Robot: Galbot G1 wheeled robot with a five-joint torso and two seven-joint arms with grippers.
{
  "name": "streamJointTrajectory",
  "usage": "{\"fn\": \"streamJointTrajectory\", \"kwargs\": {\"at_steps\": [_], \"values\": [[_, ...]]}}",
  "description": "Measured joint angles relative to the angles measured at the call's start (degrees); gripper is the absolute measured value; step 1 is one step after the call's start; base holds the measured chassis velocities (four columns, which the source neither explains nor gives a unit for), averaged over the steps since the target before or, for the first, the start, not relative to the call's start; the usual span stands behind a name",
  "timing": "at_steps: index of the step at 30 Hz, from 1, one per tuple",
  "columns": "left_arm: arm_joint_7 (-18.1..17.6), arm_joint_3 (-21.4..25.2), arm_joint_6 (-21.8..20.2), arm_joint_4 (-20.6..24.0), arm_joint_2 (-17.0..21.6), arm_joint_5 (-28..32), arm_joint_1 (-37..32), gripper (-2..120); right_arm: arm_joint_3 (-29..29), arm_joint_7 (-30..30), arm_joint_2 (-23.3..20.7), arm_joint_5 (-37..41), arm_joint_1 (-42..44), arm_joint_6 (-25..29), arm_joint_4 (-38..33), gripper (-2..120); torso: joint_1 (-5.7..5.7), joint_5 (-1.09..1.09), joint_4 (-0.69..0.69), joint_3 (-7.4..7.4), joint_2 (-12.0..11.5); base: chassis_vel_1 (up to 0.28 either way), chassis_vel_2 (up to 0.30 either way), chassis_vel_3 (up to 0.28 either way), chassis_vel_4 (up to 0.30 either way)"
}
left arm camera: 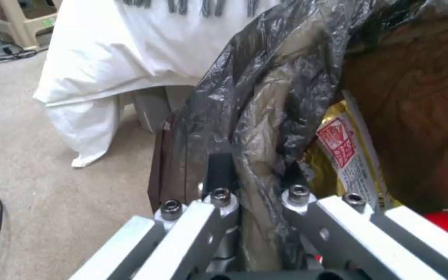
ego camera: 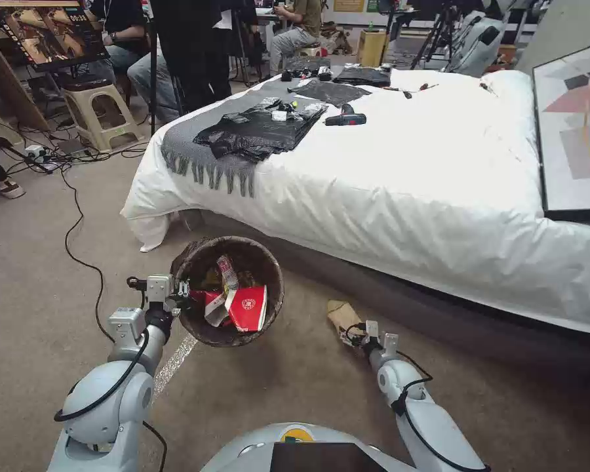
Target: Pick up the trash bin, then pick up the garbage from the floor and place it into the trash bin.
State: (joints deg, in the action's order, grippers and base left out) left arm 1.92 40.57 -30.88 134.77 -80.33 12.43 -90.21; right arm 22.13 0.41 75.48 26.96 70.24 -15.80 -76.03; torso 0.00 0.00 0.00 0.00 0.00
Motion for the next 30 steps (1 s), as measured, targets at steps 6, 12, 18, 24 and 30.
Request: {"fn": "streamJointTrajectory", "kwargs": {"at_steps": [6,12,18,24,30], "values": [[0.0,0.1,0.0,-0.2,-0.1,0.0,0.1,3,-0.3,-0.3,0.6,-0.6,-0.1,0.4,0.9,99,0.00,0.00,0.00,0.00,0.0,0.000,0.000,0.000,0.000],[0.0,0.1,0.0,-0.4,-0.2,0.0,0.2,3,-0.7,-0.4,0.8,-0.8,-0.6,1.1,2.3,99,0.00,0.00,0.00,0.00,0.0,0.000,0.000,0.000,0.000],[0.0,0.0,0.1,-0.7,-0.2,-0.1,0.3,3,-1.6,-0.3,1.0,-0.9,-0.9,1.5,2.9,92,0.00,0.00,0.00,0.00,0.0,0.000,0.000,0.000,0.000],[0.0,0.1,0.1,-1.0,-0.2,-0.1,0.4,3,-2.5,-0.3,1.1,-1.0,-1.0,1.7,2.9,70,0.00,0.00,0.00,0.00,0.0,0.000,0.000,0.000,0.000],[0.0,0.0,0.2,-1.2,-0.3,-0.1,0.7,3,-2.8,-0.3,0.8,-1.3,-0.8,1.9,2.0,47,0.00,0.01,0.00,0.00,0.0,0.000,0.000,0.000,0.000]]}}
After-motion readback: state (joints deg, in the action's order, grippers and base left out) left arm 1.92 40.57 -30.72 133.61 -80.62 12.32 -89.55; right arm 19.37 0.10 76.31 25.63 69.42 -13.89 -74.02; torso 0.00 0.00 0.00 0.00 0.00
